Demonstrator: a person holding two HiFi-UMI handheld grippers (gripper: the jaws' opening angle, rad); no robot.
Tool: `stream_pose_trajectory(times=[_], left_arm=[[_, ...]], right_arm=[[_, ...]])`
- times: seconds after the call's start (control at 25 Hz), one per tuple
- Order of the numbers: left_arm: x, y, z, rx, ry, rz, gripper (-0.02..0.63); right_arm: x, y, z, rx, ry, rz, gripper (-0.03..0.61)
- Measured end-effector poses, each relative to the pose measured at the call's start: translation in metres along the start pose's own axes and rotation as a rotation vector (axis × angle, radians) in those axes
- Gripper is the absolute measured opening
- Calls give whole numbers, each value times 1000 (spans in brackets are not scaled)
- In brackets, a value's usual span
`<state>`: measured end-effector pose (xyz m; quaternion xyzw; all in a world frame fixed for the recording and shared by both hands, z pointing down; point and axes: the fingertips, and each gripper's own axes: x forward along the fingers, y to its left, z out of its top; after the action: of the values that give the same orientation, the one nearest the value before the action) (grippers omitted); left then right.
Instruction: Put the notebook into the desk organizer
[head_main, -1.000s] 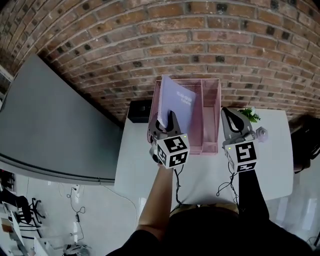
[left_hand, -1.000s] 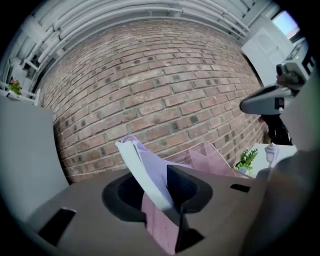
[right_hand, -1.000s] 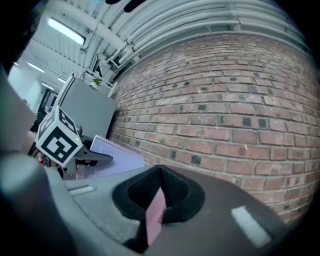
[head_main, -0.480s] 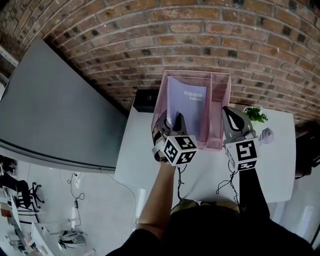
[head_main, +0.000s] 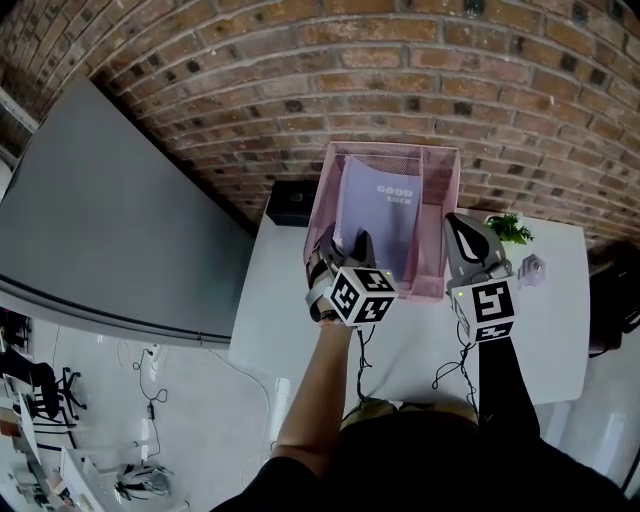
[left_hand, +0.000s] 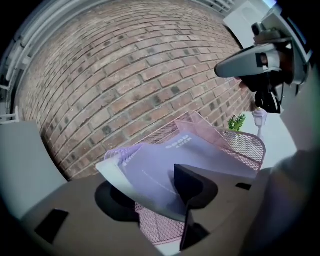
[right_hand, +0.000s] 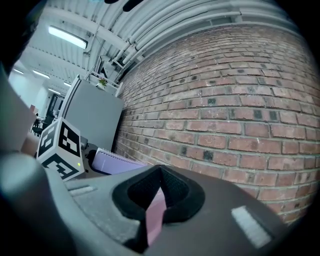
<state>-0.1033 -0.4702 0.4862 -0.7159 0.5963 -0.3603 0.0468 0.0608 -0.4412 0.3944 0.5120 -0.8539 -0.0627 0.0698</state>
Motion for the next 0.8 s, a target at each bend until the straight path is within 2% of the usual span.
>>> stream_pose_trajectory(times=[0.12, 0.24, 0.28, 0.36, 0.48, 0.8], left_arm=[[-2, 3, -3, 13, 11, 27, 235], [-3, 8, -2, 41, 1, 62, 285], [-3, 11, -1, 54, -6, 75, 311], [-4, 15, 1, 94, -20, 94, 407], [-3, 14, 0, 127, -24, 79, 411], [-1, 6, -14, 87, -12, 13, 411]], right_arm=[[-1, 1, 3, -4, -7, -4, 0], [-2, 3, 7, -5, -9, -7, 0], [-2, 5, 9, -3, -11, -8, 0], [-2, 6, 11, -1, -14, -10, 0], [-2, 8, 10, -7, -13, -13, 0], [1, 15, 14, -14, -18, -15, 0]])
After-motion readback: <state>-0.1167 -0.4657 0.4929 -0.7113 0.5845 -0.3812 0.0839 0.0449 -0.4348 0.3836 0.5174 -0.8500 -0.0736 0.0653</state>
